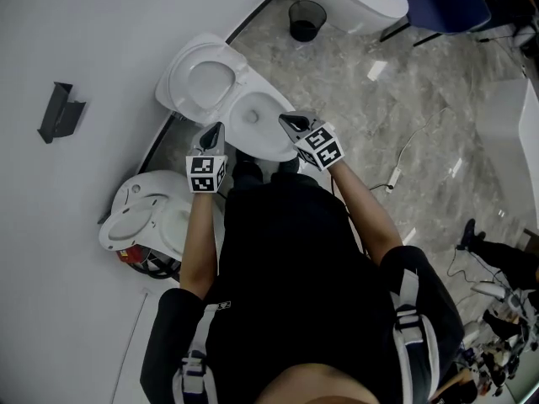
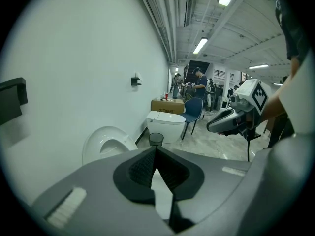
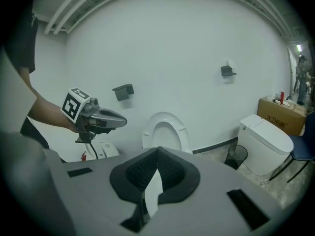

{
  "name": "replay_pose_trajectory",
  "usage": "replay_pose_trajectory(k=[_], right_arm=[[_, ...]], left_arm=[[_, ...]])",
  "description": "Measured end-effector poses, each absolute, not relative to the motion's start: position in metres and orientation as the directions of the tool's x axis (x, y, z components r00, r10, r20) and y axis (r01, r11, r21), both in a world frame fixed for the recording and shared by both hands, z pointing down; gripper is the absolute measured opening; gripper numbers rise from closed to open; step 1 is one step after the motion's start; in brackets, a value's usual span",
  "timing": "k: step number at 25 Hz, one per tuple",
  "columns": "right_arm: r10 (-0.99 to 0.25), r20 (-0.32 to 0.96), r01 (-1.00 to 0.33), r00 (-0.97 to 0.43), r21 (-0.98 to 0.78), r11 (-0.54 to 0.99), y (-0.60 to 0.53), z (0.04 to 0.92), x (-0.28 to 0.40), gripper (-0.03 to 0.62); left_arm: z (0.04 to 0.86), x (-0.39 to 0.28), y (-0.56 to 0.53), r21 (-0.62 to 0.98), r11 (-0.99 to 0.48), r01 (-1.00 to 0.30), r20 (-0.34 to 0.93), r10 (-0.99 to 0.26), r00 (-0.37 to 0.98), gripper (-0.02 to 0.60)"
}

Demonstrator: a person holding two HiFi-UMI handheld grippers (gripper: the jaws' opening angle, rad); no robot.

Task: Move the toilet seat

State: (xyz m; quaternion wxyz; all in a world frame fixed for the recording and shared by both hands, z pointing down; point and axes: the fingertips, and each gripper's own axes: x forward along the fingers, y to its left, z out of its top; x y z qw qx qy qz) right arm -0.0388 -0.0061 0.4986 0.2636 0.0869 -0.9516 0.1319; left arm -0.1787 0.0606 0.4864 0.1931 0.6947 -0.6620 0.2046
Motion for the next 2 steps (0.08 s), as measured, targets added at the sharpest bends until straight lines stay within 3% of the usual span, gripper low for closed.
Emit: replay_pose_trajectory(k=[2], right_arm=[[-0.095, 0.524, -0.234, -0.846, -0.206, 0.95, -0.0047, 0.5013, -0.0325, 0.003]], left_arm=[[0.4855, -0.1734, 0.0622, 0.0, -0.038, -0.999, 0.537, -0.843, 0.032, -0.003]])
